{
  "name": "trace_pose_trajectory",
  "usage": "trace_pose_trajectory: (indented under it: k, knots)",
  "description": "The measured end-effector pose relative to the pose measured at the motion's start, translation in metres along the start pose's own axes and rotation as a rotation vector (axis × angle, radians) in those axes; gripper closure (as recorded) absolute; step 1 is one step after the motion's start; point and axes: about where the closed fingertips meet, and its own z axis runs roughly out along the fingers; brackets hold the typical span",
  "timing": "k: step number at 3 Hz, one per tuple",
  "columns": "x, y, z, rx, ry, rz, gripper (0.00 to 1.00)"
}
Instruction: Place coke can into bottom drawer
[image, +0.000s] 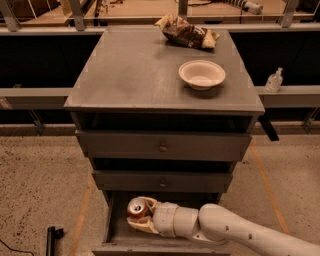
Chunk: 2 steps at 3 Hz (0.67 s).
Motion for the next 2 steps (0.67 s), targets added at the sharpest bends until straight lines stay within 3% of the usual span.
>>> trace_pose_trajectory:
  k: [1, 2]
  knots:
    - [0.031, -0.005, 0.004, 0.044, 0.030, 0.029, 1.00]
    - [0.090, -0.015, 0.016, 0.042, 0.074, 0.016, 1.00]
